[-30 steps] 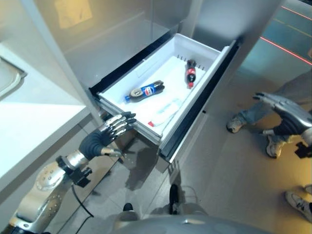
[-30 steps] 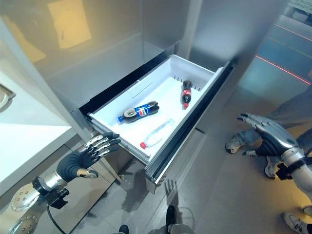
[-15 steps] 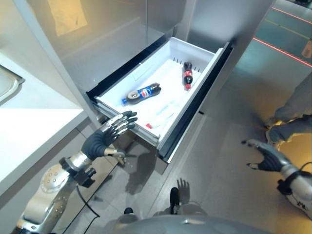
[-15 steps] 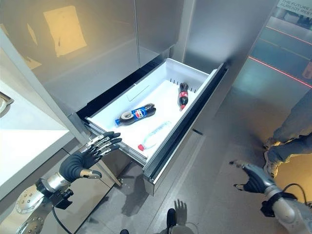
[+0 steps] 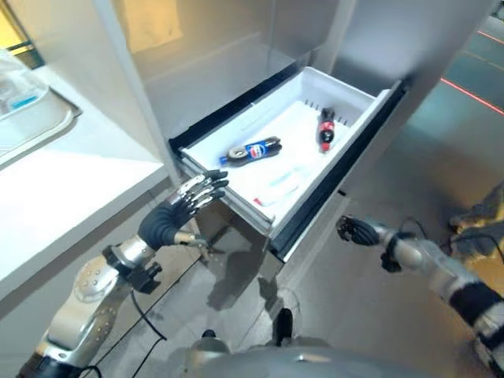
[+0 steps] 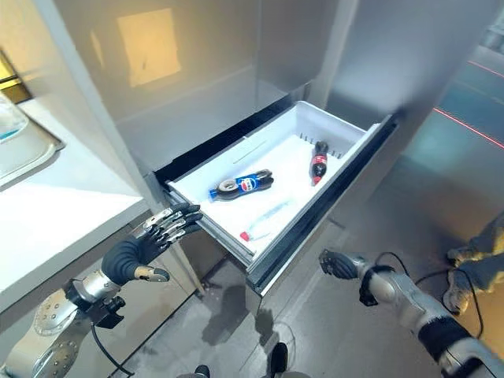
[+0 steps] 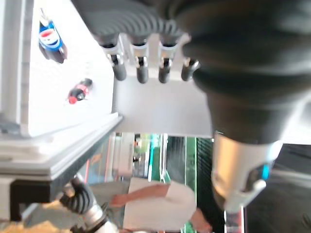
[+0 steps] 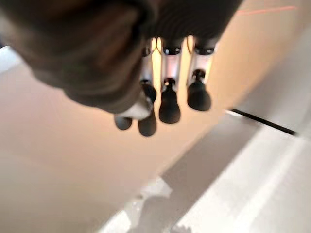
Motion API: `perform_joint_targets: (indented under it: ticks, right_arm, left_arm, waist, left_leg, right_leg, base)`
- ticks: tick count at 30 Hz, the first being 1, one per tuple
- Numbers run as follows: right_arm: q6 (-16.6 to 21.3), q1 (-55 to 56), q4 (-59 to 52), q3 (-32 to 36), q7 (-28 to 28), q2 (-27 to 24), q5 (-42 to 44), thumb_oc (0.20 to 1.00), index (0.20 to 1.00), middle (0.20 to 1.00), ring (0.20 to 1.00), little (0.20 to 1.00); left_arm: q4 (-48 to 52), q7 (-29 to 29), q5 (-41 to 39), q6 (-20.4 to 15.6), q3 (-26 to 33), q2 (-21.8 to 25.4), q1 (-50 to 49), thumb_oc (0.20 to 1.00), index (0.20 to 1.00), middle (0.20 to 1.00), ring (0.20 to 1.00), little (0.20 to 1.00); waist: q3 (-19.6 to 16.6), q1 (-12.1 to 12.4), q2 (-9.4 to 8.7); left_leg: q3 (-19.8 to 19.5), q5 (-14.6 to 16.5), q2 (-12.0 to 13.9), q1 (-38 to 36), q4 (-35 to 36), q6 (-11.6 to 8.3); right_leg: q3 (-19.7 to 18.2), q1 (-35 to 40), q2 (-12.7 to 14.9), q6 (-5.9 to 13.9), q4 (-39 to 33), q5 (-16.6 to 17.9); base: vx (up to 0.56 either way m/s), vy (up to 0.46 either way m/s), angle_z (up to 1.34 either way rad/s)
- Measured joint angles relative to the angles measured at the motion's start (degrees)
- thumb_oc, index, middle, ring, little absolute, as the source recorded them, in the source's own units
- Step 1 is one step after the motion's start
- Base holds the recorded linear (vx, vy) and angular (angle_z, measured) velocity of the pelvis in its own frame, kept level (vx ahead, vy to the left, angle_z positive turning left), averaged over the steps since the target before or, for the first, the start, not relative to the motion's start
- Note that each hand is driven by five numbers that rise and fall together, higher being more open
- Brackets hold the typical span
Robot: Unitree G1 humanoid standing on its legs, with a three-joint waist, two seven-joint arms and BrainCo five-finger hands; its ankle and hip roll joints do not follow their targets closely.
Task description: Take the drinks into the refrigerator
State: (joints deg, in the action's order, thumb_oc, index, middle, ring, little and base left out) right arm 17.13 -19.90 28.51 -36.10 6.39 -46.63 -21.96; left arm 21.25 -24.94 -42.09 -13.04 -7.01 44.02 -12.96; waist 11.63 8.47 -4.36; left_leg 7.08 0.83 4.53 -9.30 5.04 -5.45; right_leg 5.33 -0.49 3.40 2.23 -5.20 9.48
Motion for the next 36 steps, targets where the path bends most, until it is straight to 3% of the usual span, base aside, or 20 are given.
perform_joint_targets:
  ticks: [9,15,16,22,29,32,36]
  right_arm:
    - [-0.66,-3.27,3.28,-6.36,2.62,1.4,-2.39,0.2,0.2,0.2,0.2,0.2]
    - [-0.73,-3.87,3.73,-8.14,3.65,1.49,-2.41,0.2,0.2,0.2,0.2,0.2]
    - [-0.73,-4.86,4.73,-8.48,3.69,1.86,-2.41,0.2,0.2,0.2,0.2,0.2]
    - [-0.79,-10.09,9.77,-9.36,3.33,3.59,-2.37,0.2,0.2,0.2,0.2,0.2]
    - [-1.15,-20.47,11.37,-8.56,-2.58,3.79,-2.03,0.2,0.2,0.2,0.2,0.2]
    - [-1.47,-21.59,11.31,-1.64,-6.59,7.08,0.41,0.2,0.2,0.2,0.2,0.2]
    - [-1.63,-21.41,10.42,-0.26,-7.56,9.03,1.53,0.2,0.2,0.2,0.2,0.2]
  left_arm:
    - [-0.05,-0.03,-0.45,-0.01,-0.82,0.31,2.57,1.0,1.0,1.0,1.0,1.0]
    - [-0.05,-0.24,-0.49,0.0,-2.2,0.37,5.39,1.0,1.0,1.0,1.0,1.0]
    - [-0.06,-0.25,-1.04,0.08,-3.17,0.49,5.48,1.0,1.0,1.0,1.0,1.0]
    - [-0.01,-0.46,-2.17,0.26,-5.0,0.5,6.89,1.0,1.0,1.0,1.0,1.0]
    - [0.03,-0.44,-2.68,0.34,-5.38,0.6,7.9,1.0,1.0,1.0,1.0,1.0]
    - [0.05,-0.33,-2.68,0.33,-5.49,0.45,8.61,1.0,1.0,1.0,1.0,1.0]
    - [0.05,-0.22,-2.65,0.36,-5.57,0.4,9.02,1.0,1.0,1.0,1.0,1.0]
  waist:
    - [2.45,1.21,-0.08]
    - [3.2,2.06,0.35]
    - [3.52,3.67,0.69]
    - [4.3,5.47,1.43]
    - [5.55,7.96,2.56]
    - [5.64,8.48,2.7]
    - [5.72,9.81,2.84]
  left_leg:
    - [-4.16,-0.68,0.01,1.51,-0.1,0.0]
    - [-10.88,-1.5,0.36,3.0,-0.56,-0.62]
    - [-11.77,-1.93,0.41,3.67,-0.69,-0.74]
    - [-17.32,-2.88,0.1,7.18,-1.9,-1.22]
    - [-22.68,-3.66,-0.49,9.74,-2.77,-1.57]
    - [-24.61,-4.06,-0.89,10.66,-2.7,-1.62]
    - [-25.65,-4.36,-1.9,10.95,-2.88,-1.23]
  right_leg:
    - [4.04,0.87,0.77,0.12,0.01,-0.82]
    - [10.19,2.97,0.96,0.27,0.0,-2.7]
    - [11.18,3.12,0.98,0.26,0.0,-2.79]
    - [16.85,3.56,1.61,0.11,0.01,-3.54]
    - [21.98,4.29,1.91,0.06,0.01,-4.03]
    - [23.91,4.46,2.17,0.33,0.03,-4.38]
    - [25.22,4.47,2.92,0.93,0.28,-4.76]
  base:
    - [-0.01,-0.034,0.25]
    - [-0.01,-0.057,0.56]
    - [-0.02,-0.053,0.49]
    - [-0.01,-0.04,0.5]
    - [-0.02,-0.026,0.39]
    - [0.0,0.003,0.33]
    - [0.01,0.031,0.19]
